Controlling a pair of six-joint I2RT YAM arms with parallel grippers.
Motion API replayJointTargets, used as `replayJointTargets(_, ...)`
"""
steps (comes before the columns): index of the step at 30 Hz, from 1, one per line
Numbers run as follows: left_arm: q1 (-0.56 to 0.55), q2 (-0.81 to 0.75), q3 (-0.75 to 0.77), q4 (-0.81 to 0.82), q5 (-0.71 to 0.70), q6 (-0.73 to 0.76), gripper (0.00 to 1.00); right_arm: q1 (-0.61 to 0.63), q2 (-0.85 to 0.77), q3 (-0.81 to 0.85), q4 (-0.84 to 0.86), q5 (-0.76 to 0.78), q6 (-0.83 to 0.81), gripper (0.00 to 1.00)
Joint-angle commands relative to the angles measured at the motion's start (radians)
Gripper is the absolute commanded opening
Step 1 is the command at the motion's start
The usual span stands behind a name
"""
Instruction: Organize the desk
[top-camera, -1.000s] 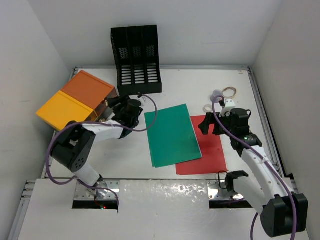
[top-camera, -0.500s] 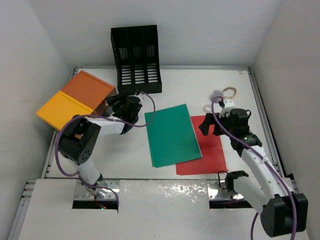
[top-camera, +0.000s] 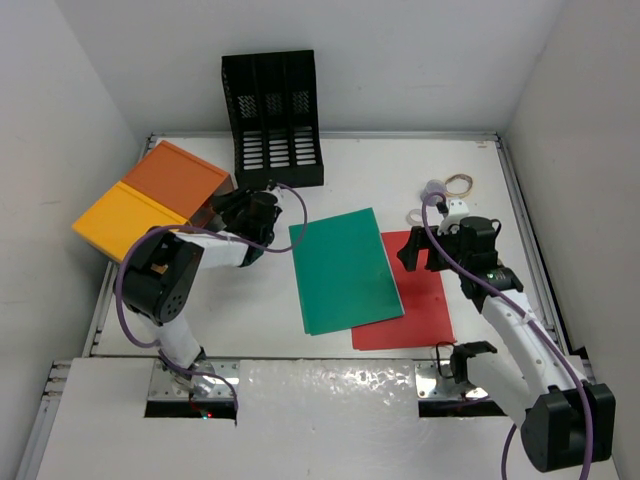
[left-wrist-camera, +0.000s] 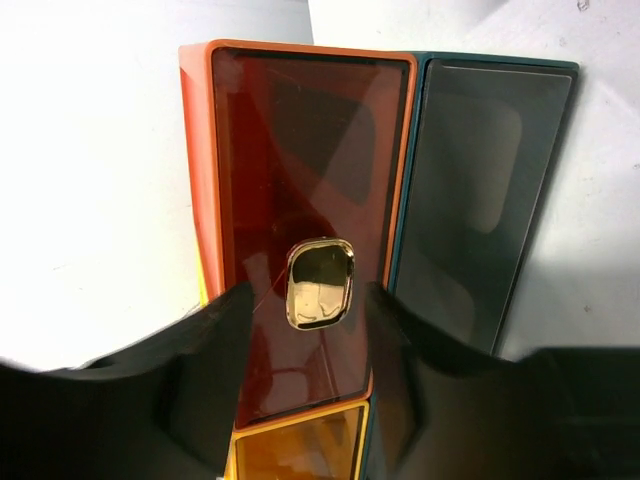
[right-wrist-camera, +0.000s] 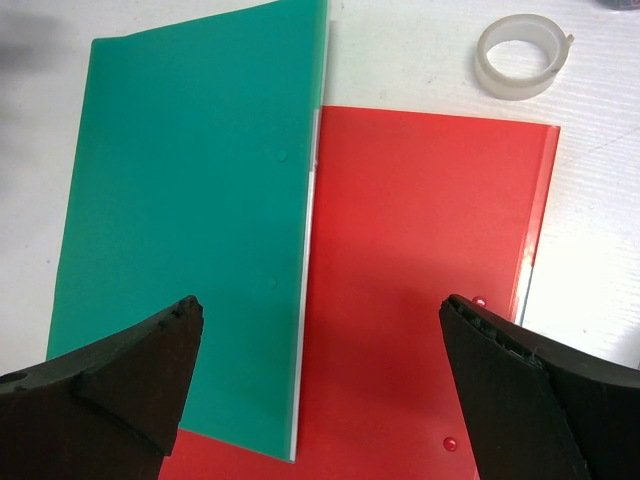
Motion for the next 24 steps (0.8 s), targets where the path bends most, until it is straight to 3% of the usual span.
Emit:
replayJointTargets(1,0.018,0.014,0.013,0.051,-0.004,-0.004,0.42,0.003,-0.013,0.000,0.031,-0.007,-0.007,0.99)
replayJointTargets(6,0.018,0.027,0.012,0.050,-0.004,-0.006,0.22,0.003,-0.021,-0.003,0.028,0.001,-0.010,0.99)
replayJointTargets(10,0.015,0.040,0.018,0.002,-0.001,-0.023,0.00,0.003,-0.027,-0.003,0.020,0.004,-0.015,0.99)
replayJointTargets(14,-0.016,0.037,0.019,-0.063,0.001,-0.053,0.00,0.003,-0.028,-0.003,0.016,0.010,-0.013,0.99)
replayJointTargets(24,-0.141,-0.054,0.078,-0.416,0.064,-0.239,0.00,0.004,0.031,-0.003,-0.001,0.013,0.007,0.99)
